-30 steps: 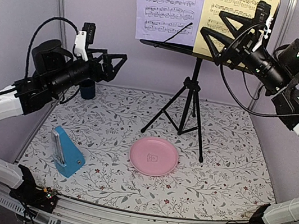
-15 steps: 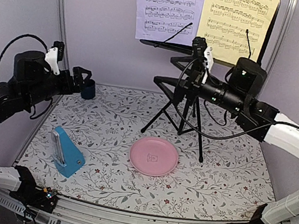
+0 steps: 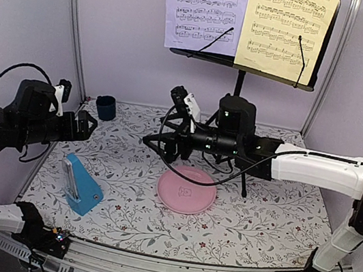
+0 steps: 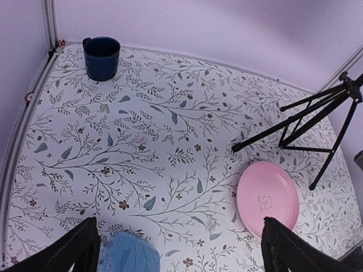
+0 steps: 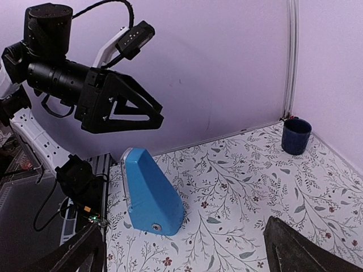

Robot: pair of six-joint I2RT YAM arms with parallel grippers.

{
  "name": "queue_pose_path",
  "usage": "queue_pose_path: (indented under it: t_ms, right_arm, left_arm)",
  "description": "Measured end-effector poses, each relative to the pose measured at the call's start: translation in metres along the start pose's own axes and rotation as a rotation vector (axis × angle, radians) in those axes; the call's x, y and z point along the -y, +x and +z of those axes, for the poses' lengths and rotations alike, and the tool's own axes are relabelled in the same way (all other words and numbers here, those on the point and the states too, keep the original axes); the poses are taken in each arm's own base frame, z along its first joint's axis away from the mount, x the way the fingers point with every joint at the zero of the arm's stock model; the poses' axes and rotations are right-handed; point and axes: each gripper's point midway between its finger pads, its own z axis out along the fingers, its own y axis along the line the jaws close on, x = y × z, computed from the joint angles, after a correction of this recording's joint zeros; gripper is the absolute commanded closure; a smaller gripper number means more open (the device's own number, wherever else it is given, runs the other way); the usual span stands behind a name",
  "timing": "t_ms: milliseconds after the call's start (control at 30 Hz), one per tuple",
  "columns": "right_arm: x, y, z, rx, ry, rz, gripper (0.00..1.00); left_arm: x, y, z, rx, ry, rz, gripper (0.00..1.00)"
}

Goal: Set up the instrument practice props

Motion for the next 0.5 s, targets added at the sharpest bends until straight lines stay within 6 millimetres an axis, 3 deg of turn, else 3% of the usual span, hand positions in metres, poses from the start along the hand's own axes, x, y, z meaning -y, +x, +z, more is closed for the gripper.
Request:
queue_pose_path:
  t_ms: [100, 233, 333, 500]
  right_arm:
    - [-0.004, 0.015, 0.010, -0.031, -0.021, 0.031, 0.00]
    - [-0.009, 0.016, 0.027, -0.026, -0.050, 0.064, 0.01]
    - [-0.016, 0.016, 0.048, -0.021, -0.063, 0.097, 0.01]
    - [-0.047, 0.034, 0.091, -0.050, -0.118, 0.152, 0.01]
  left_arm:
    - [-0.003, 0.016, 0.002, -0.057, 0.002, 0.009, 0.01]
    - [-0.010, 0.031, 0.001, -0.113, -0.020, 0.007, 0.01]
    - [-0.018, 0.030, -0.008, -0.095, -0.035, -0.024, 0.01]
    - [-0.025, 0.029, -0.023, -0.071, -0.032, -0.060, 0.01]
